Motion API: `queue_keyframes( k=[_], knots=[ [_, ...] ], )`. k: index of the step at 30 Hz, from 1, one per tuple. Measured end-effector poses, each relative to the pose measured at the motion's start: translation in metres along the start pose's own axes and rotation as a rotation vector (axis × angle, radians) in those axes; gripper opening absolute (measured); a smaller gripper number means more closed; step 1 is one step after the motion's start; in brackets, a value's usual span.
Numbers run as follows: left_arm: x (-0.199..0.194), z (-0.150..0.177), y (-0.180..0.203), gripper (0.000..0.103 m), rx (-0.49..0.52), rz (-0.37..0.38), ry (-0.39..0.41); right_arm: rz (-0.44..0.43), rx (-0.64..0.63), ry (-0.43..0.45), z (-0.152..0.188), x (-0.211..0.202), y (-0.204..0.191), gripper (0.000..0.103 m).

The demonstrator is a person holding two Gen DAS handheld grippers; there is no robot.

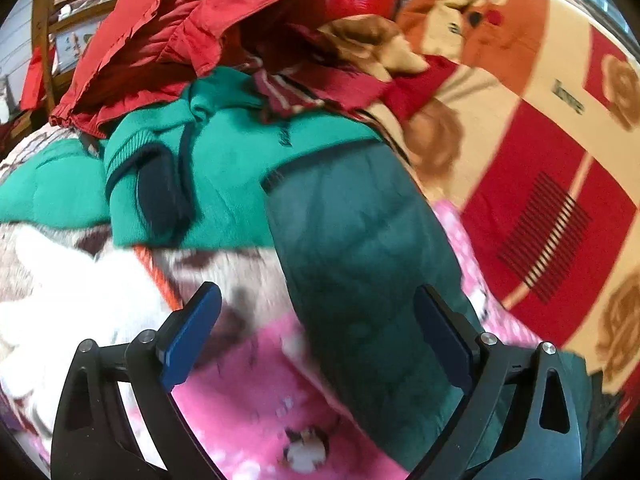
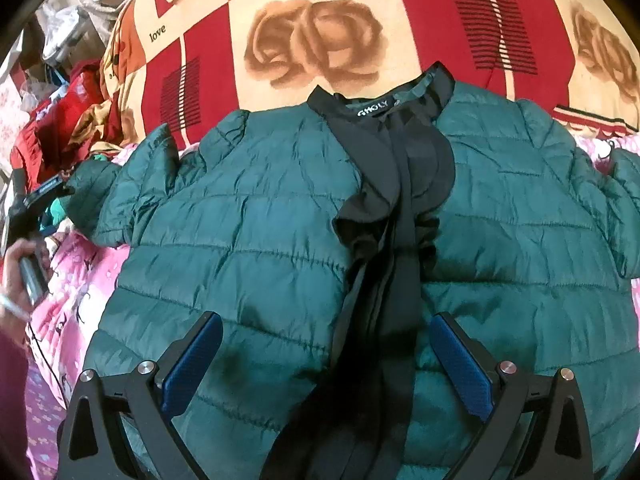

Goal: Fold large clothes
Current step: 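Move the left tool toward the jacket sleeve nearest it, then grasp the sleeve cuff with the left tool and lift it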

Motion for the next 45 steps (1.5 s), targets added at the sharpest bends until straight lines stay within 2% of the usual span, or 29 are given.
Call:
queue_keyframes(
  k=[2, 3, 4, 5, 6, 7, 8, 10, 12, 17, 25, 30, 34, 45],
  knots=[
    [0.007, -0.009, -0.004, 0.097, -0.015, -0.004, 0.005, 0.011, -0.01, -0.007, 0.001, 0.002, -0.001, 0.103],
    [0.01, -0.012, -0.005, 0.091, -0.018, 0.008, 0.003, 0.014, -0.013, -0.009, 0.002, 0.003, -0.002, 0.103],
    [0.012, -0.015, -0.005, 0.084, -0.02, 0.025, 0.0, 0.016, -0.014, -0.01, 0.002, 0.004, -0.001, 0.103],
    [0.016, -0.017, -0.005, 0.067, -0.018, 0.048, -0.011, 0.015, -0.012, -0.011, 0.002, 0.005, -0.001, 0.103],
    [0.022, -0.019, -0.004, 0.054, -0.019, 0.078, -0.034, 0.013, -0.008, -0.011, 0.002, 0.005, 0.0, 0.103],
    [0.026, -0.02, -0.004, 0.048, -0.018, 0.103, -0.046, 0.01, -0.005, -0.011, 0.002, 0.006, 0.001, 0.103],
    [0.027, -0.021, -0.003, 0.038, -0.019, 0.127, -0.05, 0.008, -0.002, -0.012, 0.002, 0.006, 0.001, 0.103],
    [0.028, -0.024, -0.004, 0.028, -0.023, 0.149, -0.056, 0.011, -0.003, -0.014, 0.002, 0.007, 0.001, 0.103],
    [0.024, -0.023, -0.006, 0.014, -0.026, 0.184, -0.06, 0.015, -0.008, -0.014, 0.002, 0.007, 0.0, 0.103],
    [-0.005, -0.019, 0.0, 0.01, 0.064, 0.196, -0.024, 0.013, -0.011, -0.013, 0.003, 0.006, 0.001, 0.103],
    [-0.07, 0.002, 0.033, 0.008, 0.179, 0.287, 0.021, 0.003, 0.016, 0.006, 0.01, -0.009, 0.009, 0.103],
    [-0.117, 0.028, 0.067, 0.007, 0.288, 0.317, 0.062, 0.005, 0.065, 0.022, 0.017, -0.022, 0.029, 0.103],
    [-0.144, 0.052, 0.097, 0.007, 0.367, 0.334, 0.064, 0.012, 0.088, 0.022, 0.021, -0.027, 0.04, 0.103],
    [-0.176, 0.12, 0.174, 0.007, 0.541, 0.368, 0.03, 0.032, 0.162, 0.04, 0.04, -0.045, 0.087, 0.103]
  ],
)
Point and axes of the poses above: each gripper's, at about its wrist camera, not at the fingertips, and x roughly the way its jaws point, y to its right, z to its underside, the point moved 6 cm from there along x, roughly the way its jaws point, and after that the axes turned 15 degrees about -y, right-handed, at the moved point
